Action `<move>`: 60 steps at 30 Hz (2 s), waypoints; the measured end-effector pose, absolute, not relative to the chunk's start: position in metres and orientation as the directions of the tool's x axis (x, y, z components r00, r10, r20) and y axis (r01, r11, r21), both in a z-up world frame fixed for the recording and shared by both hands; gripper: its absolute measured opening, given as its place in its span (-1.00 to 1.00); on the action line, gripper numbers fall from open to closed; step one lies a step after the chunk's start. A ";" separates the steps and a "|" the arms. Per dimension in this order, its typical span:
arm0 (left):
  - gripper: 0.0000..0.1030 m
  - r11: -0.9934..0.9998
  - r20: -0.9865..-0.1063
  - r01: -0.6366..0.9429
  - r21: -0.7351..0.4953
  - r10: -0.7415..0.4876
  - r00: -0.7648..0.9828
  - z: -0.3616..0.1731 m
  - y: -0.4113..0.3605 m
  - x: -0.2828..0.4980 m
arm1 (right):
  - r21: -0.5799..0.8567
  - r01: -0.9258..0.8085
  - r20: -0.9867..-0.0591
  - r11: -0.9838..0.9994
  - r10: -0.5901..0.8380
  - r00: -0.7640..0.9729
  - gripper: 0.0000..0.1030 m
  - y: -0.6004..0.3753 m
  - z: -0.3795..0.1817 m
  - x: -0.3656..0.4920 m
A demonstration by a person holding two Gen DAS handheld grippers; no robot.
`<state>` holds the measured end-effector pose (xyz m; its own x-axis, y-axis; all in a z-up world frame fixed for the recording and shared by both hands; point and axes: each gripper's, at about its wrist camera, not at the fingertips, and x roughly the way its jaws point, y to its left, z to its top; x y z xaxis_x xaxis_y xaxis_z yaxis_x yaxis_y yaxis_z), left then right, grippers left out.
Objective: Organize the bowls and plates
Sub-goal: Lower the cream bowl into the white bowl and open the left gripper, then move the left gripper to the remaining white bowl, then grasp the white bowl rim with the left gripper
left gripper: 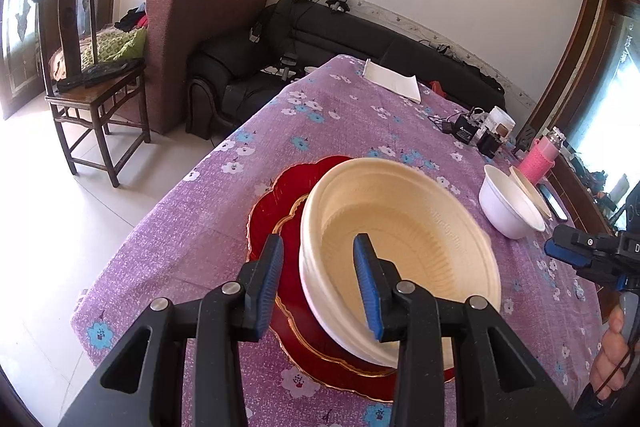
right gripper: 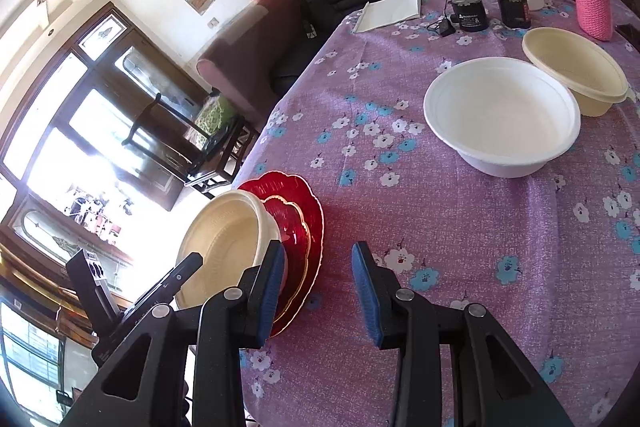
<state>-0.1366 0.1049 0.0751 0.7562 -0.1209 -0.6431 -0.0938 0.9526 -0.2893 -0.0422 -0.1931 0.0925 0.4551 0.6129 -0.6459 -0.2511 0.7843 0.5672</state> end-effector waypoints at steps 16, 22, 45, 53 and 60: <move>-0.04 0.961 -0.595 0.103 -0.256 -0.241 0.766 0.120 0.030 -0.145 | 0.590 -0.114 -0.627 0.799 0.543 0.559 -0.25 -0.283 0.089 -0.031; 0.00 0.949 -0.633 0.182 -0.257 -0.308 0.710 0.113 -0.016 -0.129 | 0.567 -0.044 -0.645 0.822 0.477 0.597 -0.18 -0.324 0.086 -0.022; 0.28 0.931 -0.802 0.000 -0.366 -0.315 0.508 0.076 -0.115 0.061 | 0.557 0.016 -0.637 0.830 0.416 0.649 -0.15 -0.372 0.047 0.038; 0.12 0.926 -0.808 0.019 -0.378 -0.340 0.481 0.057 -0.132 0.081 | 0.563 0.012 -0.641 0.826 0.427 0.638 -0.15 -0.367 0.036 0.050; -0.85 0.937 -0.807 0.075 -0.341 -0.333 0.488 0.050 -0.145 0.076 | 0.568 0.007 -0.663 0.823 0.453 0.596 -0.71 -0.360 0.027 0.054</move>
<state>0.0760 -0.1449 0.0502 0.4884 -0.3327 -0.8067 0.0750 0.9370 -0.3410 0.0535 -0.3601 0.0265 0.5956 0.4531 -0.6632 0.0070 0.8227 0.5684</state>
